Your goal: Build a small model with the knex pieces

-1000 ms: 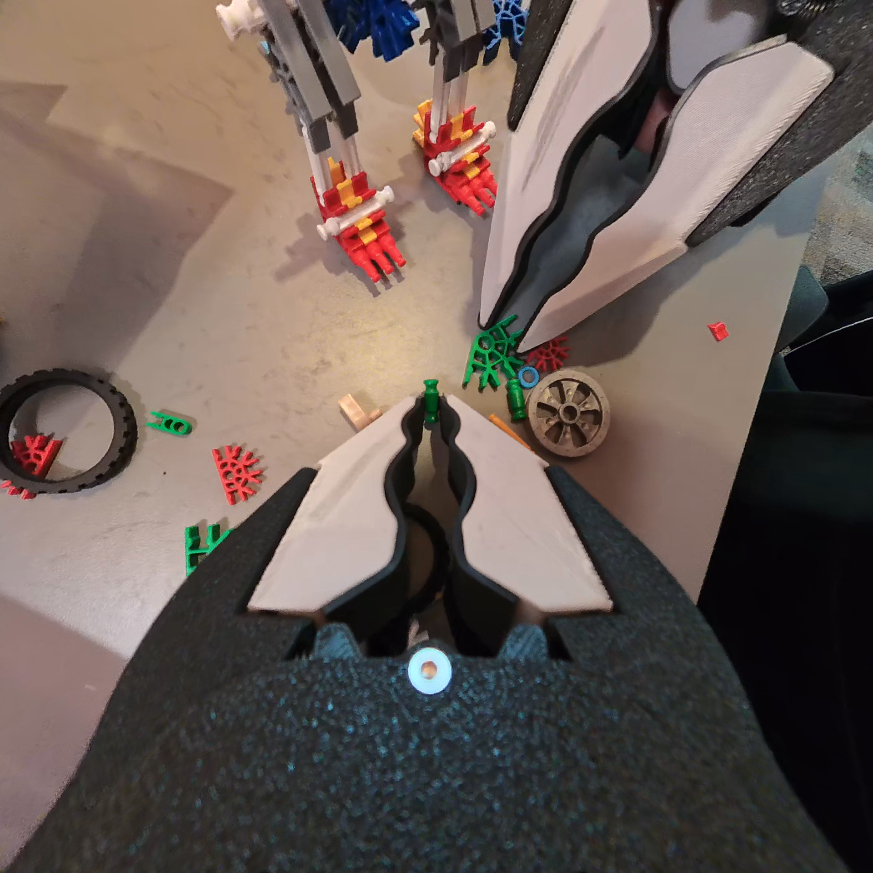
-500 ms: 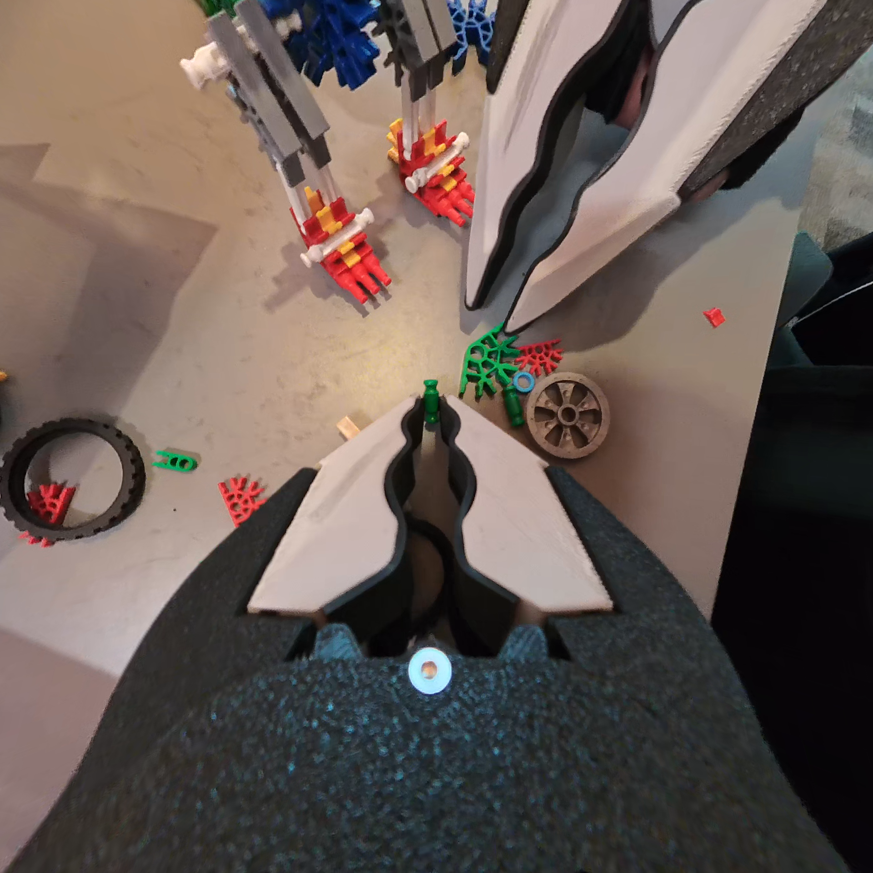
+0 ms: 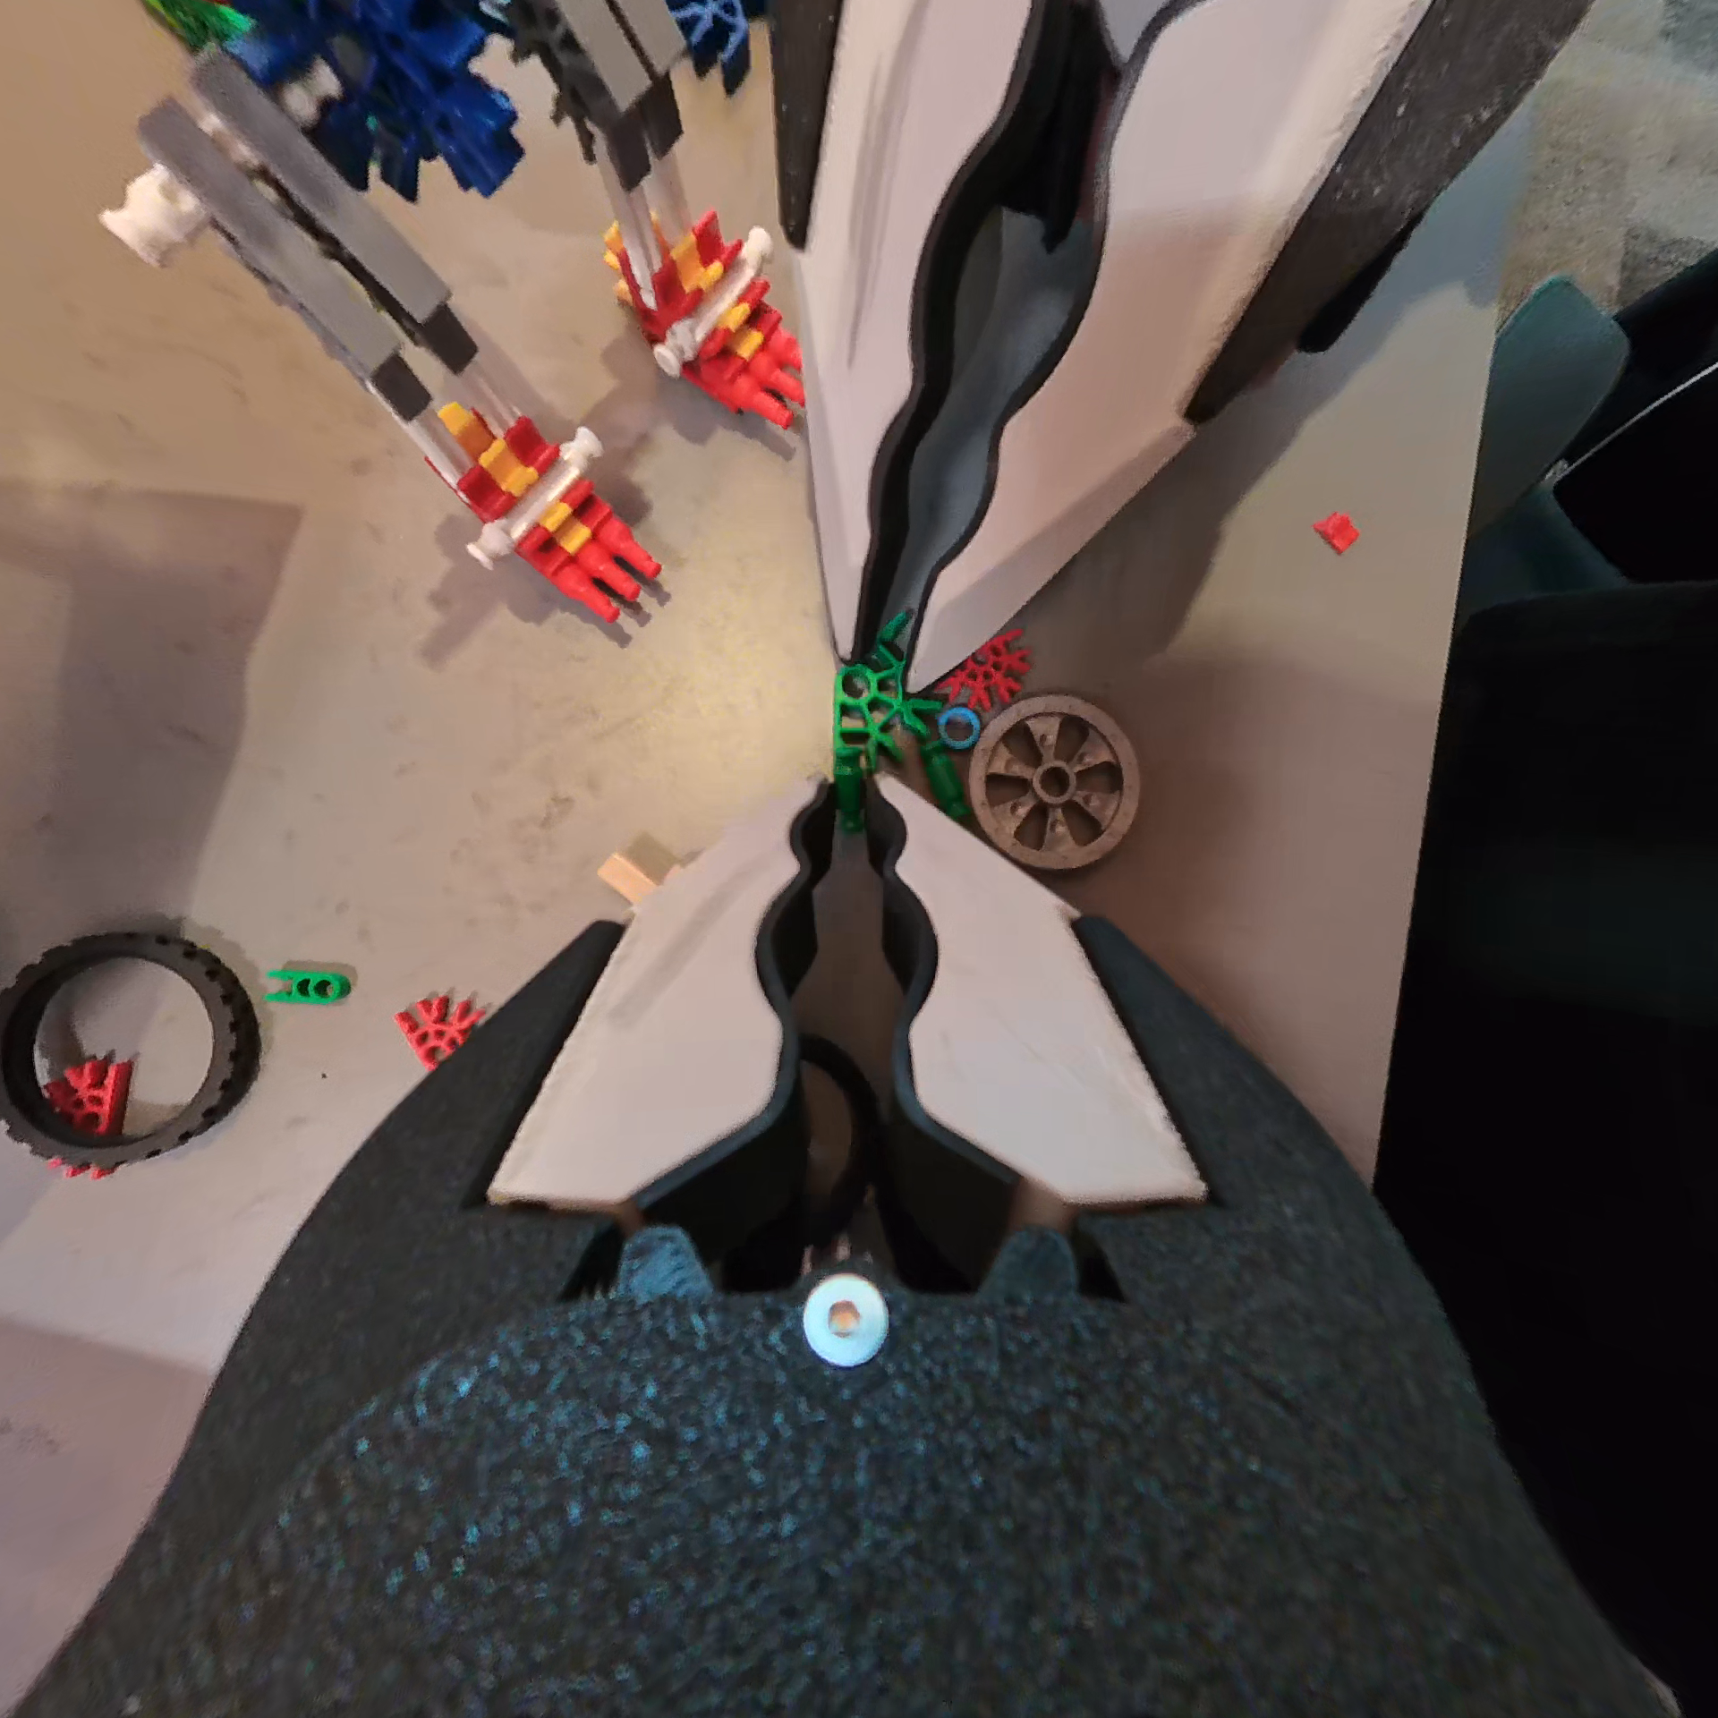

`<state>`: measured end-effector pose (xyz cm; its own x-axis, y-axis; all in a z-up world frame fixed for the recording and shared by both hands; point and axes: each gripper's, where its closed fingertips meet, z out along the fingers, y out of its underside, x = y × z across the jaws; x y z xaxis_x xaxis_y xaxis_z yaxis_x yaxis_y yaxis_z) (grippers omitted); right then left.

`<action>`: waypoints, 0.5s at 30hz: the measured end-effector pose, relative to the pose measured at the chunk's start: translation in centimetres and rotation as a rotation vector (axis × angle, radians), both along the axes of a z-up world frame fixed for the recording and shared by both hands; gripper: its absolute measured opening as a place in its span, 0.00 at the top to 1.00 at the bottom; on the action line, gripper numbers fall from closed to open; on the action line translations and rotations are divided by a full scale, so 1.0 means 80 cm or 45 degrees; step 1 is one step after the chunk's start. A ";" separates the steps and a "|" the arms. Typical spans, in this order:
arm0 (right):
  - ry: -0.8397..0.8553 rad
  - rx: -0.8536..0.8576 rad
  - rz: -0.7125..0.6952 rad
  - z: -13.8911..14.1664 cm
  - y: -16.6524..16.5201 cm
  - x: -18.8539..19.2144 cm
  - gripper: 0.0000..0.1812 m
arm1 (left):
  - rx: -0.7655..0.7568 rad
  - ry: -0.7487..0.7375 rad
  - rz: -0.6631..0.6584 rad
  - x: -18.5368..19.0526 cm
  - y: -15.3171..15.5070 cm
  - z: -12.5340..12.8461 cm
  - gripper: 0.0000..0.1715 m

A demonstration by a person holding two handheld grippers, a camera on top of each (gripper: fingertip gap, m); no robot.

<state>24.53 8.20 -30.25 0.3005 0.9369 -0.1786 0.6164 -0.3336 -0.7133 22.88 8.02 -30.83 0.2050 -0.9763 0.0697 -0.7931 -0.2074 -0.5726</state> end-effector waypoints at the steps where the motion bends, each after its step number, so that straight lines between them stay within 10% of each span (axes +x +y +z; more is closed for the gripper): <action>1: 0.003 0.001 -0.001 0.001 0.000 -0.001 0.95 | 0.002 0.016 -0.002 0.000 -0.001 -0.002 0.98; 15: 0.012 -0.015 -0.019 -0.003 0.004 -0.007 0.97 | 0.040 0.044 -0.023 0.005 0.001 -0.004 0.98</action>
<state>23.95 8.55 -30.49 0.3129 0.9300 -0.1927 0.6045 -0.3515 -0.7149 23.32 8.10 -31.16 0.1891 -0.9814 0.0323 -0.8160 -0.1753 -0.5509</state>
